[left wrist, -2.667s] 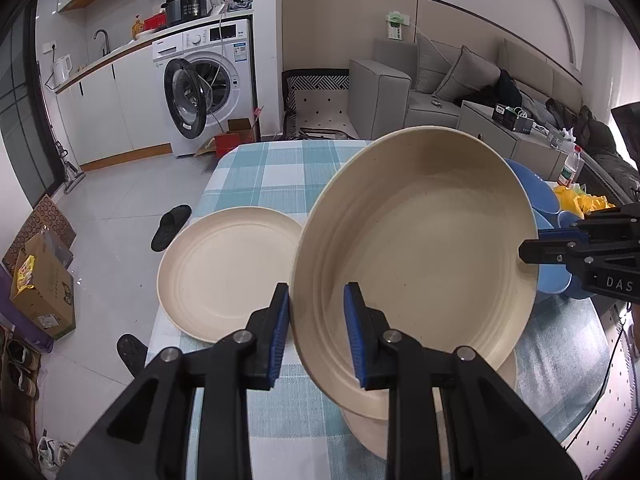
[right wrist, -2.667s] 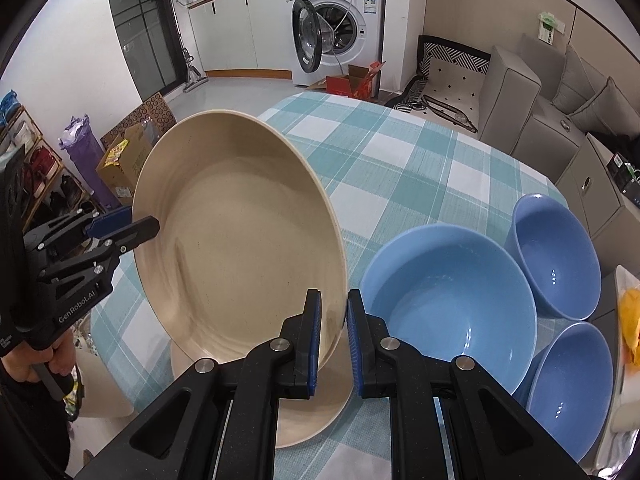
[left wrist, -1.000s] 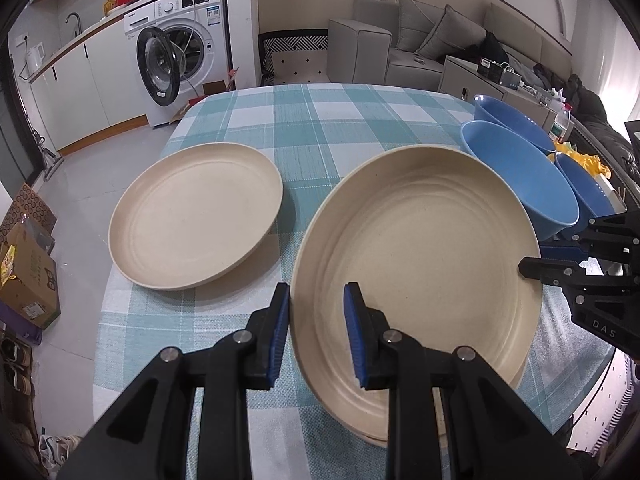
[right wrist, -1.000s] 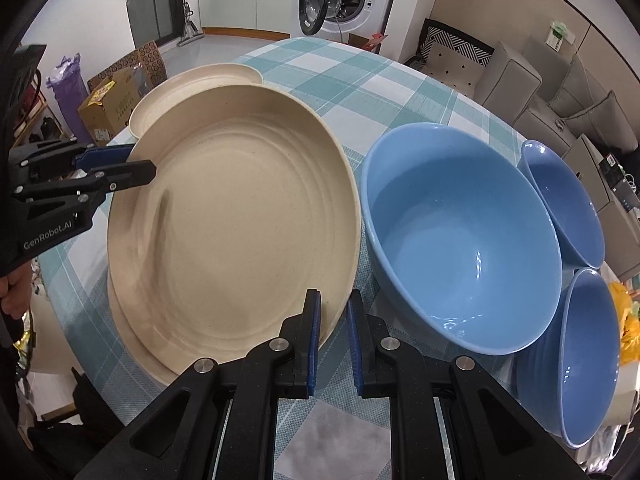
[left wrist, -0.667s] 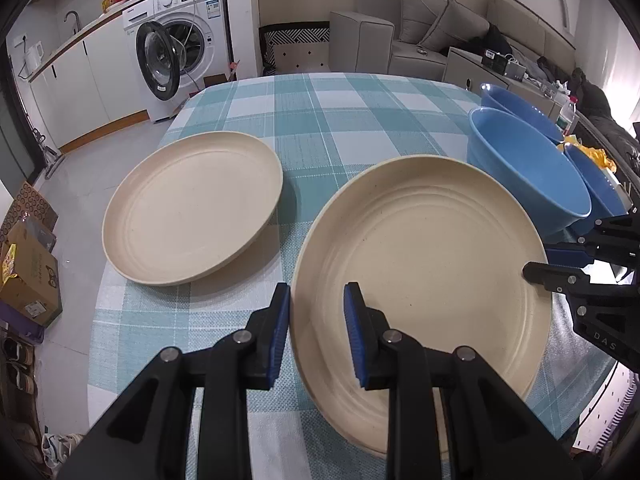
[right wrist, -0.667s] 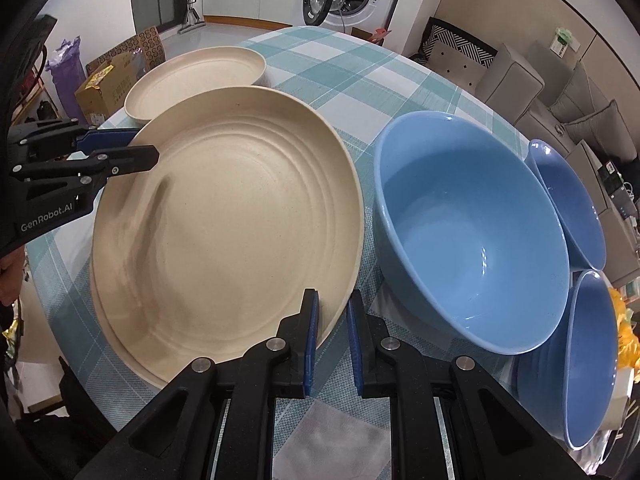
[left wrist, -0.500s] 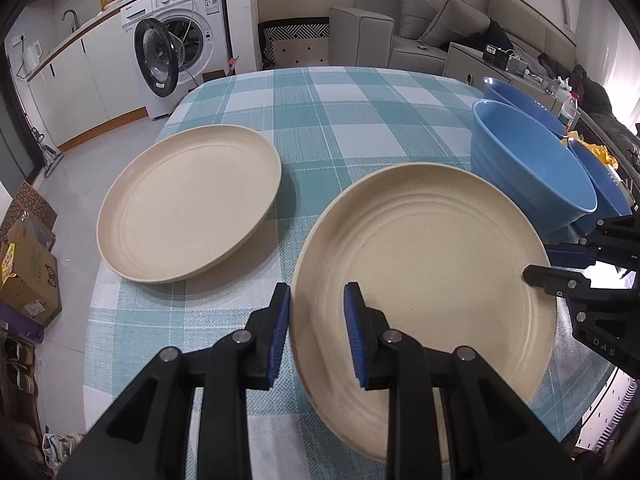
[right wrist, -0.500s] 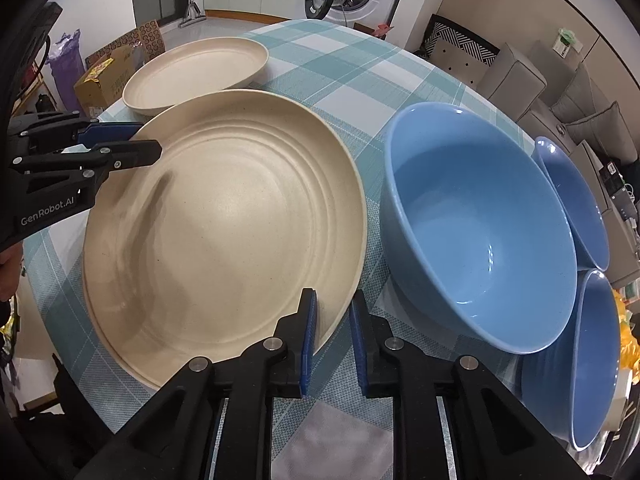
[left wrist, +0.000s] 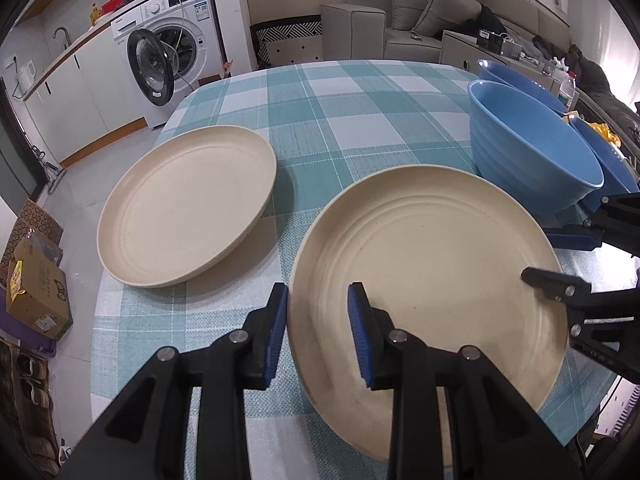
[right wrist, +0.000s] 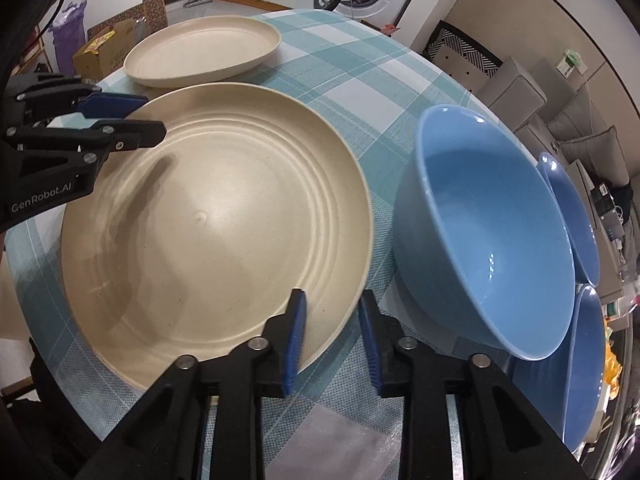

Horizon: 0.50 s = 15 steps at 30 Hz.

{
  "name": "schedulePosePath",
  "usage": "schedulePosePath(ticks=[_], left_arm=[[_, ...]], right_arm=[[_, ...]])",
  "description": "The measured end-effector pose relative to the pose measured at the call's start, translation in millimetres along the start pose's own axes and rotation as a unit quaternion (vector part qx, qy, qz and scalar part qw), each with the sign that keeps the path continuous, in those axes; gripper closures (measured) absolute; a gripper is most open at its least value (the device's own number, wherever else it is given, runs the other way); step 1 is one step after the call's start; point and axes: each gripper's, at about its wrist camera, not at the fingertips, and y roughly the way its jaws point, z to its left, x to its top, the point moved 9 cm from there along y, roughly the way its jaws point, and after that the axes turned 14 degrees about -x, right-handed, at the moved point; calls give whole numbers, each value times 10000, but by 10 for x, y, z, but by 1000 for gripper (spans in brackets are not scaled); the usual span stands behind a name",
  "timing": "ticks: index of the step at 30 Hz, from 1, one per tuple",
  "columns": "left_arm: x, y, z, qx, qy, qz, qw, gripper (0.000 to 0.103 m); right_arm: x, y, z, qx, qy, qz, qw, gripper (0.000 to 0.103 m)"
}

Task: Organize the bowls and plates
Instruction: 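Lower the cream plate onto the tablecloth and open both grippers, then withdraw both grippers and move them to another cream plate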

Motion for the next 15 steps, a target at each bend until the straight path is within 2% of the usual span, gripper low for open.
schedulePosePath(ticks=[5, 9, 11, 15], left_arm=[[-7, -10, -38, -66, 58, 12, 10000, 63], [-20, -9, -66, -92, 107, 16, 9999, 57], [-21, -22, -75, -134, 101, -1, 9999, 50], [-9, -99, -113, -240, 160, -94, 9995, 50]], right_arm=[[-13, -7, 9, 24, -38, 8, 10000, 69], [-14, -26, 32, 146, -67, 25, 9999, 61], [-19, -46, 36, 214, -30, 25, 9998, 57], [-23, -116, 30, 305, 6, -15, 9995, 50]])
